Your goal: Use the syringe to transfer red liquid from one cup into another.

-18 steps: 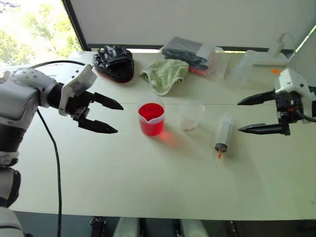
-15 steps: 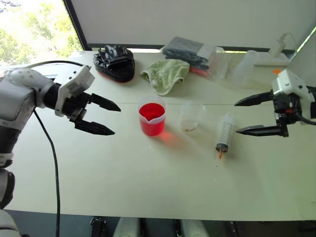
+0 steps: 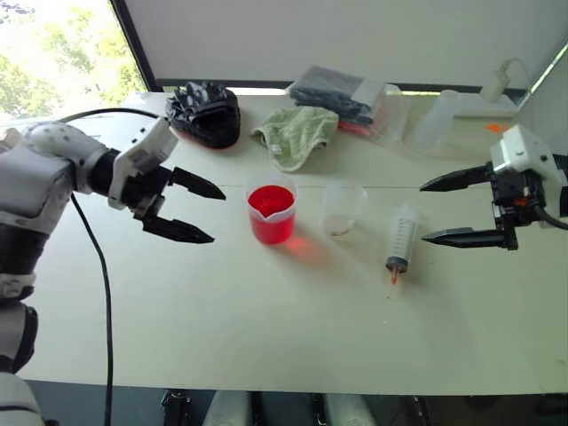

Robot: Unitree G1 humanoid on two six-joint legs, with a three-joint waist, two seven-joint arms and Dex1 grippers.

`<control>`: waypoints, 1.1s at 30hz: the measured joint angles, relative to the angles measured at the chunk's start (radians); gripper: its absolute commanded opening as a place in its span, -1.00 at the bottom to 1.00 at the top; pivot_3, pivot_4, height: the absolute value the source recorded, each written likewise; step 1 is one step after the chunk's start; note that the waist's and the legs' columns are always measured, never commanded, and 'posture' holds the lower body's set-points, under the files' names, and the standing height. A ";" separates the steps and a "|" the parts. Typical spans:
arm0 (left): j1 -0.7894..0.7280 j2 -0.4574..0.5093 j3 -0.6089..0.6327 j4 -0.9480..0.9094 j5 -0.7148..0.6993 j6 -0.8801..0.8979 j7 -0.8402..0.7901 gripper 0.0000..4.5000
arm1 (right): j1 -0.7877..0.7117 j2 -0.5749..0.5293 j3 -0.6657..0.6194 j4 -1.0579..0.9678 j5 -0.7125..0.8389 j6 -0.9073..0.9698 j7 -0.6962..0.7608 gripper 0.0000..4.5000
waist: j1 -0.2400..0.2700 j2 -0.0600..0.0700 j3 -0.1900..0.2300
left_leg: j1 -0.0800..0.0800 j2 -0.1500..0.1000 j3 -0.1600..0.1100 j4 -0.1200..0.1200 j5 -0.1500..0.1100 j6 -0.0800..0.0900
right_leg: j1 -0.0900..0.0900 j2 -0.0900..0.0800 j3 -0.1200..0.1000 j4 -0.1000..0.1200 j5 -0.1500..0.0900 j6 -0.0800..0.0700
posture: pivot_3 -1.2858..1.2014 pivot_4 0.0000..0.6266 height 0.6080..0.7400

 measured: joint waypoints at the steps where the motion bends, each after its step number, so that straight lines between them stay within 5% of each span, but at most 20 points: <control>1: 0.000 0.000 0.000 0.007 0.002 -0.004 0.000 1.00 | 0.009 0.000 -0.005 -0.009 0.006 0.015 -0.005 0.98 | 0.000 0.000 0.000 | 0.000 0.000 0.000 0.000 0.000 0.000 | 0.000 0.000 0.000 0.000 0.000 0.000 | 0.03 -0.52 0.56; 13: 0.000 -0.072 0.001 0.020 0.018 -0.014 0.000 1.00 | 0.039 -0.005 -0.034 -0.055 0.042 0.116 -0.067 0.98 | 0.001 0.000 0.000 | 0.000 0.000 0.000 0.001 0.000 0.000 | 0.000 0.000 0.000 0.001 0.000 0.000 | 0.03 -0.52 0.56; 24: -0.025 -0.129 -0.001 -0.020 0.025 -0.046 0.000 1.00 | -0.058 -0.052 0.107 -0.056 0.091 0.645 -0.292 0.98 | 0.000 0.000 0.000 | 0.000 0.000 0.000 0.003 0.000 0.000 | -0.001 0.000 0.001 0.005 0.000 0.000 | 0.03 -0.52 0.56; 33: -0.068 -0.274 -0.058 0.033 0.052 -0.111 0.000 1.00 | -0.210 0.174 0.153 0.112 0.034 0.930 -0.644 0.98 | 0.001 0.000 0.000 | -0.007 -0.001 0.001 0.012 0.000 0.001 | -0.007 0.000 0.002 0.011 0.000 0.000 | 0.03 -0.52 0.56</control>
